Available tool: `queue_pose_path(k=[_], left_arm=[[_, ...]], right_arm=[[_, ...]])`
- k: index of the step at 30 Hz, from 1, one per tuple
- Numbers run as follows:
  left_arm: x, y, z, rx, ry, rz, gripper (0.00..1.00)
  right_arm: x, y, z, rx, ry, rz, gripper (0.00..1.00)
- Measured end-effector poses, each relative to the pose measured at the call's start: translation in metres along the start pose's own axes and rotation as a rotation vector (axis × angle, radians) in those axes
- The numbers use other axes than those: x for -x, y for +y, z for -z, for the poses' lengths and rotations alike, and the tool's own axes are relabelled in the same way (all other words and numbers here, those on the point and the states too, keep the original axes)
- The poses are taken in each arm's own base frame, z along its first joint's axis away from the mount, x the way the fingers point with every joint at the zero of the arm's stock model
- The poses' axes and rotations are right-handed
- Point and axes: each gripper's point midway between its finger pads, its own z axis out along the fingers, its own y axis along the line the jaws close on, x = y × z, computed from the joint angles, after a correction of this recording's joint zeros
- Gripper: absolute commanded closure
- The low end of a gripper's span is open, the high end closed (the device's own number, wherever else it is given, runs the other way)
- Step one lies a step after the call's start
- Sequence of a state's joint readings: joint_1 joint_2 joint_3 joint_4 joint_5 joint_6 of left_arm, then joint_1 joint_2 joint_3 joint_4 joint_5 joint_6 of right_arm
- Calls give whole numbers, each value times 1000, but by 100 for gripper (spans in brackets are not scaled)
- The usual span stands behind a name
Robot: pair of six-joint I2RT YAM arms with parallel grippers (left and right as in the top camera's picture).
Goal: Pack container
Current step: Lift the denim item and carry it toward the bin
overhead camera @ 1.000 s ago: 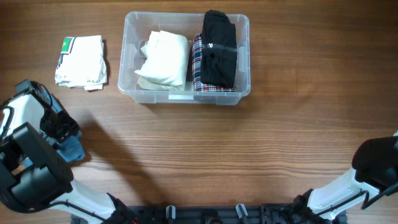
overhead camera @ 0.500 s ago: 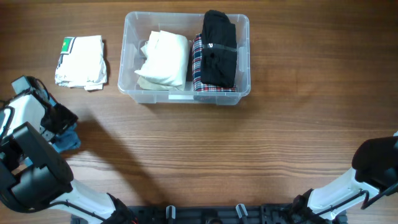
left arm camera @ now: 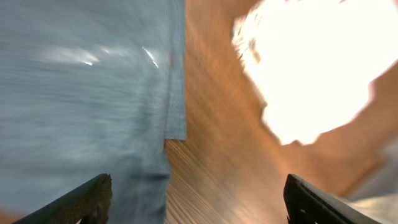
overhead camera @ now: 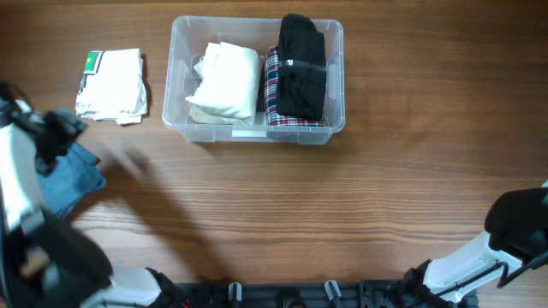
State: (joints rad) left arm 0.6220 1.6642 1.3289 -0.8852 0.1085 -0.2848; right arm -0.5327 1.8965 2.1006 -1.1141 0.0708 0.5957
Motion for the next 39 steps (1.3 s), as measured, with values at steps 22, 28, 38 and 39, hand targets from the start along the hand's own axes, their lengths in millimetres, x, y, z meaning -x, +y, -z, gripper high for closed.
queue_pose_path(k=[22, 28, 38, 39], left_arm=[[22, -1, -41, 517, 176, -222, 0], [25, 5, -62, 559, 175, -231, 0], [9, 36, -106, 620, 296, -215, 1], [10, 39, -105, 623, 300, -208, 1]], right_arm=[[0, 0, 0, -1, 1, 0, 0], [0, 0, 0, -1, 1, 0, 0], [0, 0, 0, -1, 1, 0, 0], [0, 0, 0, -1, 1, 0, 0]])
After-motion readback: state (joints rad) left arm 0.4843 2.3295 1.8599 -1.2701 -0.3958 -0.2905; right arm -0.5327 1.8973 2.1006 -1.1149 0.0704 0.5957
